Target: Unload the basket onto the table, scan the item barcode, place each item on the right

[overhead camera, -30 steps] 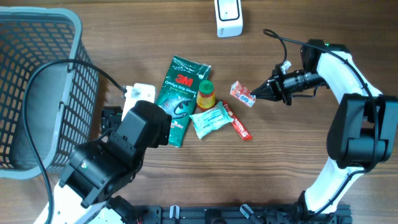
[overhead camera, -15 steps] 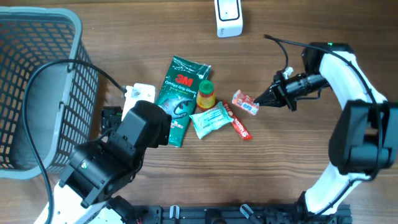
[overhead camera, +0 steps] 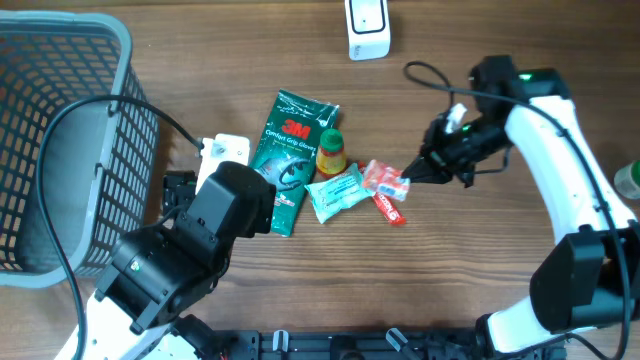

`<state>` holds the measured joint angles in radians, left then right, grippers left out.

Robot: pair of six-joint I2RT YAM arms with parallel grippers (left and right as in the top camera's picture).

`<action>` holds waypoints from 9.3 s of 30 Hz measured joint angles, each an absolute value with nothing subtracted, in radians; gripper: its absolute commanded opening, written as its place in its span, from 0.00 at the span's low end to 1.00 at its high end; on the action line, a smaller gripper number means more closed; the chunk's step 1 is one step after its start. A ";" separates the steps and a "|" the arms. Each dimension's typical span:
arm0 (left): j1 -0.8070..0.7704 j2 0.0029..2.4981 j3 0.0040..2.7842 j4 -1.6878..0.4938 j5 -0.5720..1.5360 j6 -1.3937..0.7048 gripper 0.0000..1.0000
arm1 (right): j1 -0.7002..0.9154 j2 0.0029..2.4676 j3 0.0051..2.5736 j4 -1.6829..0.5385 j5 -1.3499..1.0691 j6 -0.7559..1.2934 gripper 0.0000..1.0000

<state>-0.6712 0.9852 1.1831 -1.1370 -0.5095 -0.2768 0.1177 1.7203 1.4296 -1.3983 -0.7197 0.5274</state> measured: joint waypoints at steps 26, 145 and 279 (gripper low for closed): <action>-0.671 0.985 1.183 -1.137 -0.509 -0.277 1.00 | 0.175 1.512 1.435 -0.742 -0.103 0.677 0.04; -0.671 0.985 1.183 -1.137 -0.509 -0.277 1.00 | -0.416 1.838 1.481 -0.363 0.031 0.314 1.00; -0.671 0.985 1.183 -1.137 -0.509 -0.277 1.00 | 0.324 1.986 1.908 -1.300 0.049 -0.106 0.38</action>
<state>-0.6712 0.9852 1.1831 -1.1366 -0.5091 -0.2768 0.3244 1.9862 1.9079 -1.2999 0.0490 -0.1062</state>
